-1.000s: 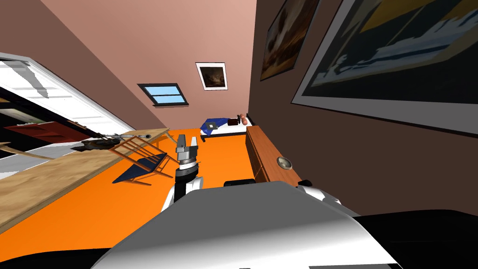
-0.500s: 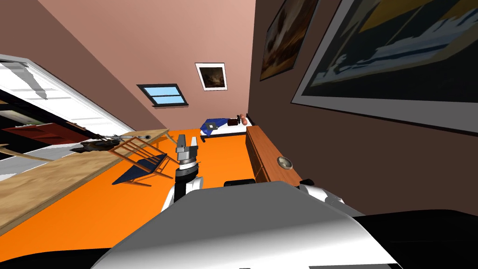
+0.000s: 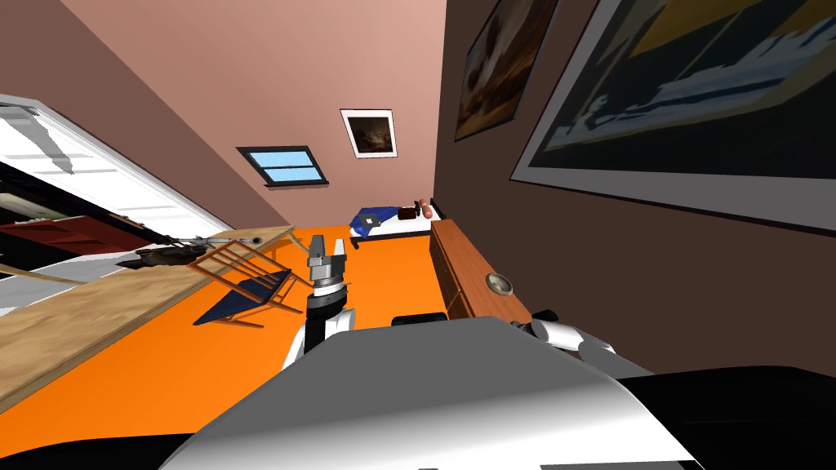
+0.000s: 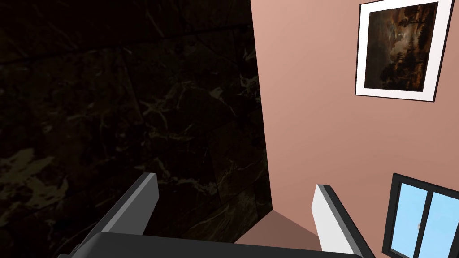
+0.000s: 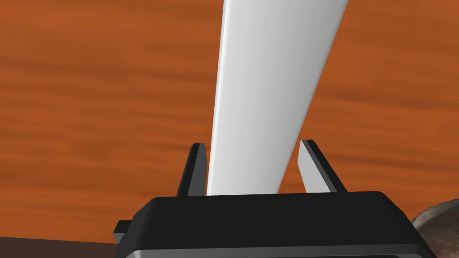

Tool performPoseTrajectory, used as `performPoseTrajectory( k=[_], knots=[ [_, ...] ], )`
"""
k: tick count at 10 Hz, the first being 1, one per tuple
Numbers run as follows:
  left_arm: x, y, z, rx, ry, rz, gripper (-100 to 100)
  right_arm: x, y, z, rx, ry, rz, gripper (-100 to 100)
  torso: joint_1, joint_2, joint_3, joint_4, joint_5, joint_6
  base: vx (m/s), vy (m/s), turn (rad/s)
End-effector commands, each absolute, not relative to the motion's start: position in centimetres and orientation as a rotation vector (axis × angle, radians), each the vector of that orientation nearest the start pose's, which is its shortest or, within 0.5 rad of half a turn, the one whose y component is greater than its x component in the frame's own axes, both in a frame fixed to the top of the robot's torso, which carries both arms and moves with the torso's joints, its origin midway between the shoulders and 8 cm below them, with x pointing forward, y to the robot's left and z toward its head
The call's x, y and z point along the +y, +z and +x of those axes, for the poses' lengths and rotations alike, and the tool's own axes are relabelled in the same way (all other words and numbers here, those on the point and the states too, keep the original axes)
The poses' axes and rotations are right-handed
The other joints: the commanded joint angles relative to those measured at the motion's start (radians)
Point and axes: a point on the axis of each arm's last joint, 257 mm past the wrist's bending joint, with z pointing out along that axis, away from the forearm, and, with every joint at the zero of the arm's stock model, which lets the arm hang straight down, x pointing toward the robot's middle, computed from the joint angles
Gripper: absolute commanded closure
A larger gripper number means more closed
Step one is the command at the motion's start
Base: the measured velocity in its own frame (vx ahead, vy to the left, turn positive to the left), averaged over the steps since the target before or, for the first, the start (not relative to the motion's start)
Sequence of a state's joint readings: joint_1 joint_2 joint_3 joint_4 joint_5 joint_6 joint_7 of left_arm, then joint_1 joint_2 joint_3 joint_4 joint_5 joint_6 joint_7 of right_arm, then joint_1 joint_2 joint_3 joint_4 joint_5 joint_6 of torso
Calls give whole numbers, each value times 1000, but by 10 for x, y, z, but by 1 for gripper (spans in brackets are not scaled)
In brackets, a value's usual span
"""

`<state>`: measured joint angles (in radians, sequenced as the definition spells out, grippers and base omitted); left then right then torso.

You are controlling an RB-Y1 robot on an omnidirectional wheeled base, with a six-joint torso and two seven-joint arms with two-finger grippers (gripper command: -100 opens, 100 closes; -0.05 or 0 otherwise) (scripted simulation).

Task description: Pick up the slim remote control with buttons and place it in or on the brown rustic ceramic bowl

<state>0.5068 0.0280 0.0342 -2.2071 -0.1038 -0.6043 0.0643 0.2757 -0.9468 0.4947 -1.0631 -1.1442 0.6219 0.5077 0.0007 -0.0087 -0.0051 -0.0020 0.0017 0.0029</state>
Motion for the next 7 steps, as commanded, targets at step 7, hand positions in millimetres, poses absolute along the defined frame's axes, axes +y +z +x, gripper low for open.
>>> performPoseTrajectory(
  k=[7],
  knots=[
    [274, 8, 341, 670, -1275, -570, 0, -621, -504, 80, 2354, -264, 1945, 100, 5, -7, -4, -2, 1, -1, 43, 36, 30]
  ],
)
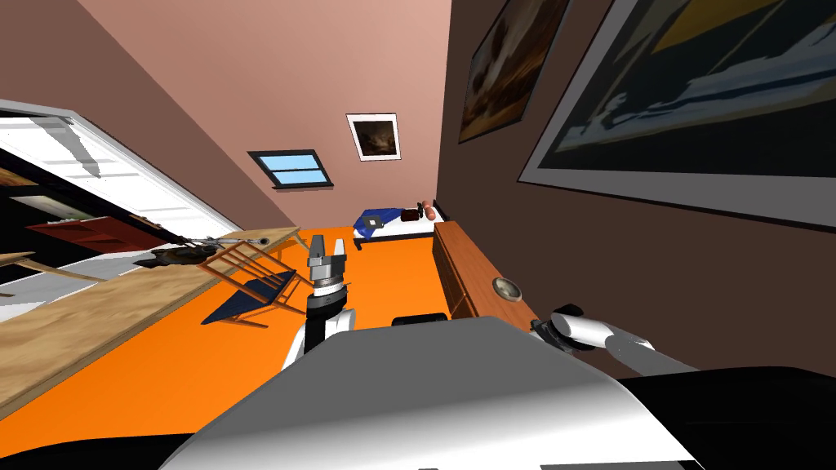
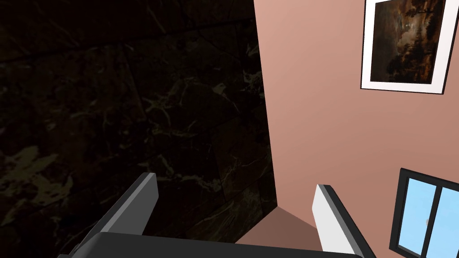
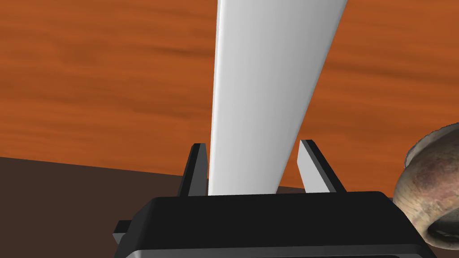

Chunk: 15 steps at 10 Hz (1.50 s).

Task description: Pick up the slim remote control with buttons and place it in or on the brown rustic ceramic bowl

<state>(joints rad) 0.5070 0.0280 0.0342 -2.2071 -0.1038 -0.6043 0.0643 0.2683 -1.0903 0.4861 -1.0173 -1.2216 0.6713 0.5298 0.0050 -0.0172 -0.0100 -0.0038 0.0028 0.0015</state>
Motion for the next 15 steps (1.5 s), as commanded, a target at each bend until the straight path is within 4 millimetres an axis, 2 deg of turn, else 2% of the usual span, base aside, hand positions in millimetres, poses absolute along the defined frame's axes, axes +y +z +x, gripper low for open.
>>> performPoseTrajectory(
  k=[1, 3, 10, 15],
  knots=[
    [274, 8, 341, 670, -1275, -570, 0, -627, -499, 79, 2347, -274, 1956, 100, 0, 0, 0, 0, 0, 0, 102, 32, 43],
    [274, 8, 341, 670, -1274, -570, 0, -637, -487, 73, 2324, -287, 2003, 100, -2, -1, -1, 0, 0, -1, 128, 10, 58],
    [274, 8, 341, 670, -1274, -570, 0, -641, -467, 57, 2249, -264, 2181, 100, -3, 2, 2, 1, -1, 2, 90, 3, 14],
    [274, 8, 341, 670, -1274, -570, 0, -645, -449, 61, 2175, -215, 2284, 100, -3, 3, 2, 2, 0, 2, 90, -18, 6]
  ],
)
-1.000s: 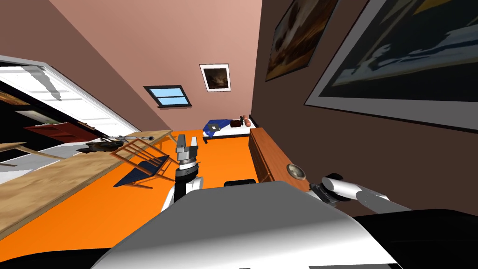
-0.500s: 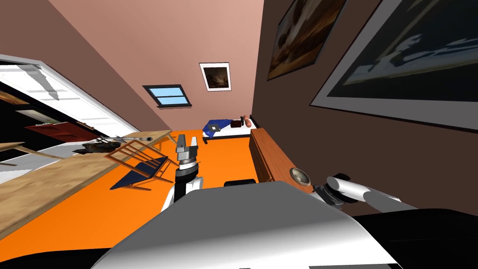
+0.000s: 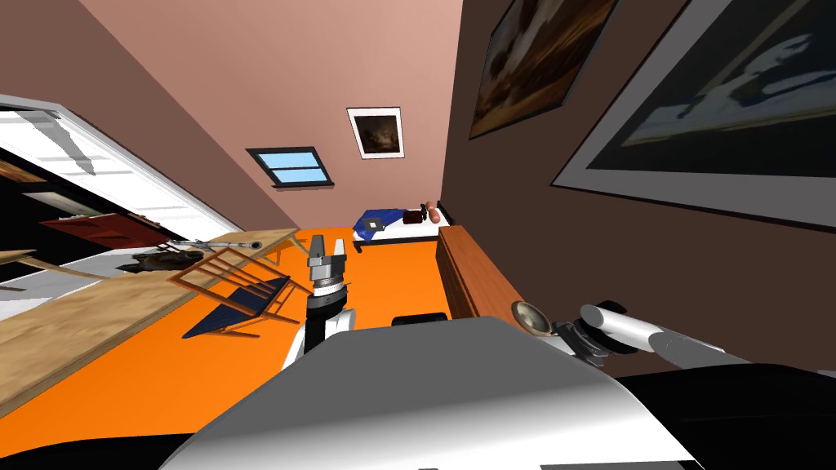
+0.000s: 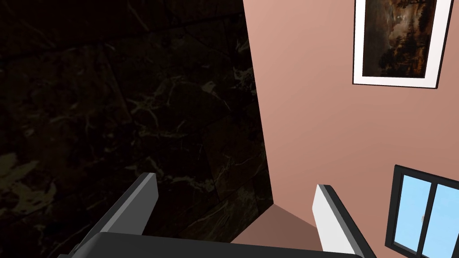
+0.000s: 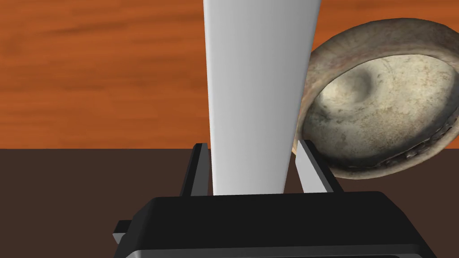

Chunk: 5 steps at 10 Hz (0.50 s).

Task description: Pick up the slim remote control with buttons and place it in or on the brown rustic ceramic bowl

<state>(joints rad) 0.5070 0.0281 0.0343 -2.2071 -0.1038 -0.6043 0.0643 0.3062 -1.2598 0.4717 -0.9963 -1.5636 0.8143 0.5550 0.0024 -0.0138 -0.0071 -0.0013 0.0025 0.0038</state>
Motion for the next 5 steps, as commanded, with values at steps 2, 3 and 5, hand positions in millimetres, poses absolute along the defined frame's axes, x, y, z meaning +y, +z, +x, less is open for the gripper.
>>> performPoseTrajectory(
  k=[2, 3, 5],
  knots=[
    [274, 8, 341, 670, -1274, -569, 0, -646, -443, 65, -2121, 188, -2279, 100, -1, 0, 0, 0, 0, 0, 79, -26, 0],
    [274, 8, 341, 670, -1274, -569, 0, -645, -440, 68, -2109, 175, -2289, 100, -1, 1, 0, 0, 0, 0, 70, -20, -1],
    [274, 8, 341, 670, -1274, -570, 0, -644, -433, 78, -2085, 133, -2314, 100, 0, 1, 1, 1, 0, -1, 85, -21, -8]
  ],
)
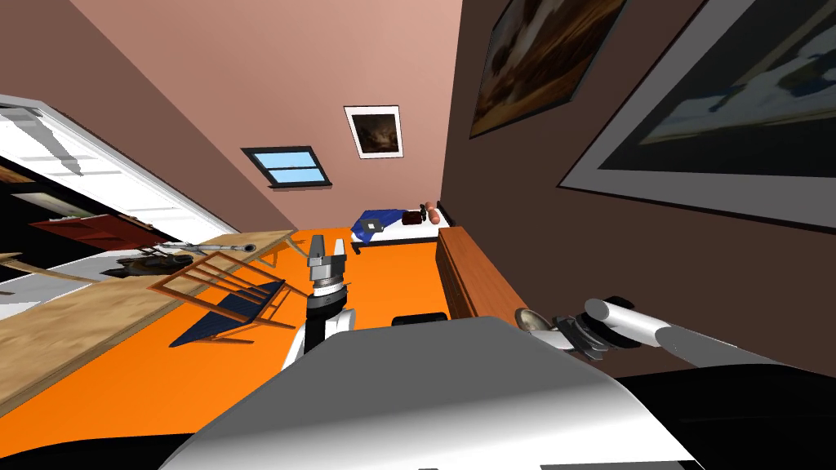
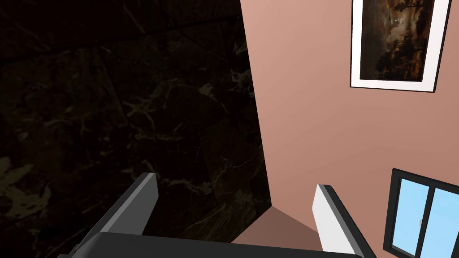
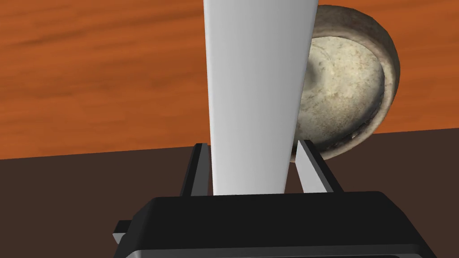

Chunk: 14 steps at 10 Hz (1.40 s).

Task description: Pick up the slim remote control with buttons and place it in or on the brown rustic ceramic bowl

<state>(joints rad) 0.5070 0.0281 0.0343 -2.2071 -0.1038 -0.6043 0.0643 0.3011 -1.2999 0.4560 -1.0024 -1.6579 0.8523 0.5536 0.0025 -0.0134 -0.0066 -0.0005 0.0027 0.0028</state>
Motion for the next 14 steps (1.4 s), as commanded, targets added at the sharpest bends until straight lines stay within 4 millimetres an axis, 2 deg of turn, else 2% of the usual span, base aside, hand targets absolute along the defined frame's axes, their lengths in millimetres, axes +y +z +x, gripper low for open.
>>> performPoseTrajectory(
  k=[1, 3, 4, 5, 9, 10, 11, 14],
  knots=[
    [274, 8, 341, 670, -1274, -569, 0, -642, -429, 87, -2079, 101, -2327, 100, 0, 0, 0, 0, 0, 0, 86, -43, -18],
    [274, 8, 341, 670, -1274, -569, 0, -634, -423, 104, -2068, 31, -2342, 100, -2, 1, 1, 1, 0, 0, 49, -56, -37],
    [274, 8, 341, 670, -1274, -569, 0, -635, -425, 96, -2073, 56, -2336, 100, -2, 4, 2, 1, -1, 0, 11, -26, -3],
    [274, 8, 341, 670, -1275, -569, 0, -634, -424, 98, -2072, 48, -2340, -100, -1, 6, 3, 1, 0, 1, 0, 0, 0],
    [274, 8, 341, 670, -1275, -569, 0, -635, -424, 99, -2072, 48, -2341, -100, 1, 8, 4, 1, 0, 1, 0, 0, 0],
    [274, 8, 341, 670, -1275, -569, 0, -635, -424, 99, -2072, 48, -2341, 0, 1, 8, 4, 1, 0, 1, 0, 0, 0],
    [274, 8, 341, 670, -1275, -569, 0, -638, -414, 102, -2077, 45, -2337, -100, 1, 8, 4, 1, 0, 1, -9, 8, -26],
    [274, 8, 341, 670, -1275, -569, 0, -644, -393, 110, -2087, 39, -2329, -100, 3, 8, 5, 2, 1, 1, -13, 20, -23]
  ],
)
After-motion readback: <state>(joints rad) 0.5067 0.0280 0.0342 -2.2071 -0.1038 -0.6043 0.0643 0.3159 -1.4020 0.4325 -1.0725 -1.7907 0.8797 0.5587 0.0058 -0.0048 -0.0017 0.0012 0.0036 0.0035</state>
